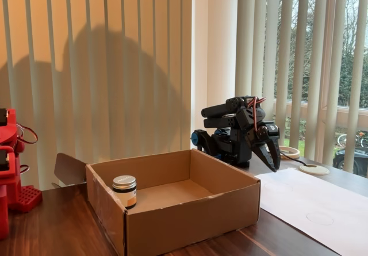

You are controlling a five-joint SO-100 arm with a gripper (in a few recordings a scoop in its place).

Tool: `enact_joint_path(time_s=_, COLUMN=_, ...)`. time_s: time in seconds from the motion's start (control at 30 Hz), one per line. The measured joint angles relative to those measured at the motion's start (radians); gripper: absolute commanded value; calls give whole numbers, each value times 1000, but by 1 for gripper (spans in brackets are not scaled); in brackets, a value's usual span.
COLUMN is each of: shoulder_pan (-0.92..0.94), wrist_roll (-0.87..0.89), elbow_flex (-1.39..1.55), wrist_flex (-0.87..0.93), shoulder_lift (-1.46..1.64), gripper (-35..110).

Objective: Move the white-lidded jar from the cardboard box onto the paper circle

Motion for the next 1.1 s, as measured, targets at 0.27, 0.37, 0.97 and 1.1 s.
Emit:
enact_joint_path(time_s=0.27, shoulder_pan=0, wrist_roll=0, elbow_flex=0, wrist_flex=0, shoulder_lift=0, gripper=0)
enact_joint_path(time_s=0.37, shoulder_pan=0, wrist_roll=0, elbow_flex=0, wrist_flex=0, shoulder_lift=0, gripper=0)
enact_joint_path(time_s=0.97, shoulder_pan=0, wrist_roll=0, elbow_flex=0, wrist_flex=0, shoulder_lift=0, gripper=0)
enact_joint_path(time_s=1.1, shoulder_pan=0, wrist_roll=0, elbow_flex=0, wrist_flex=0, shoulder_lift=0, gripper=0)
